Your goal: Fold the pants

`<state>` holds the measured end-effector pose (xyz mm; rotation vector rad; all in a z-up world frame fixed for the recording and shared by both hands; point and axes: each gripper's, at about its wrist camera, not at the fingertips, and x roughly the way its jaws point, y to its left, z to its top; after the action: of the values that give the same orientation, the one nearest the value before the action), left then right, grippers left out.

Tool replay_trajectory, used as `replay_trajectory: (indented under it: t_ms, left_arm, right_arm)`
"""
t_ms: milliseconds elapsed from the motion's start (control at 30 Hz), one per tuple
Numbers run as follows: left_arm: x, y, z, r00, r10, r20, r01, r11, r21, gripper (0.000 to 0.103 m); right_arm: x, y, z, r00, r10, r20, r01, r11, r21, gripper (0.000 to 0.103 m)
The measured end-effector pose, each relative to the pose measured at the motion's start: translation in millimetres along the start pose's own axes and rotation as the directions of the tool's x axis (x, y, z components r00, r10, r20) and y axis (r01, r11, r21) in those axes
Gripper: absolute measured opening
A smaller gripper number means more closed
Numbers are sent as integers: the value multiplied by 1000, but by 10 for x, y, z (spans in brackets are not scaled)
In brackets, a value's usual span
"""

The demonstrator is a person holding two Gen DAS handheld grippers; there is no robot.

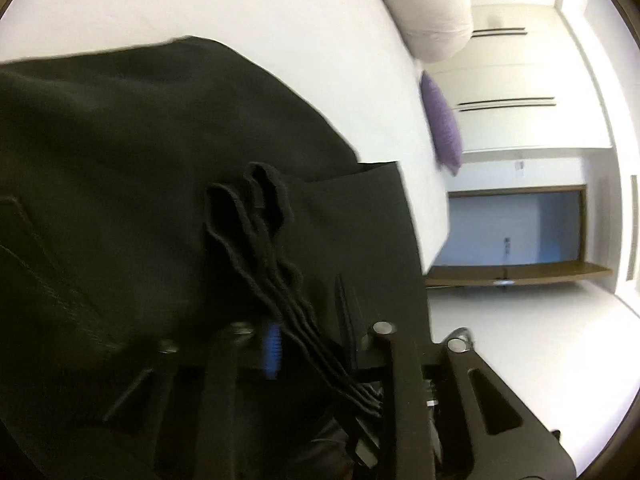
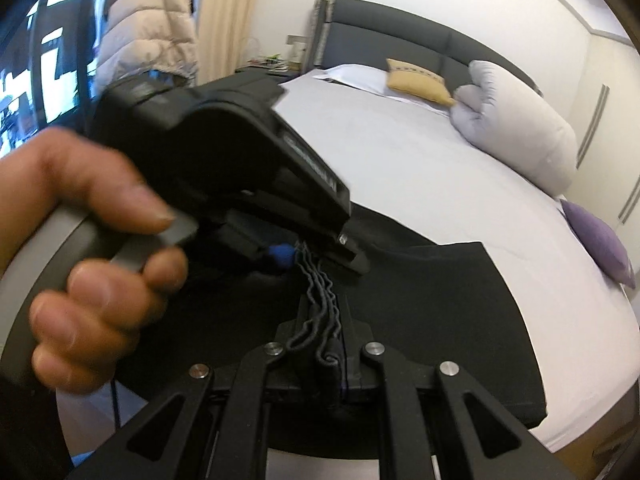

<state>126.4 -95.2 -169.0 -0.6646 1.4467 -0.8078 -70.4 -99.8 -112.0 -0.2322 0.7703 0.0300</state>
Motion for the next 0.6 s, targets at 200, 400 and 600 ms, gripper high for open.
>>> replay_trajectory:
  t_ms: [200, 400, 600]
  left_arm:
    - [-202, -42, 16, 995, 103, 10, -103, 987, 120, 7]
    - [-343, 42, 26, 986, 166, 24, -168, 974, 150, 7]
    - [-376, 229, -8, 983, 182, 25, -184, 974, 130, 7]
  right_arm:
    - [34, 211, 80, 999, 36, -3, -36, 998, -56, 12]
    - [143, 406, 137, 997, 77, -25, -79, 992, -94, 12]
    - [239, 570, 56, 992, 106, -62, -112, 987, -111, 13]
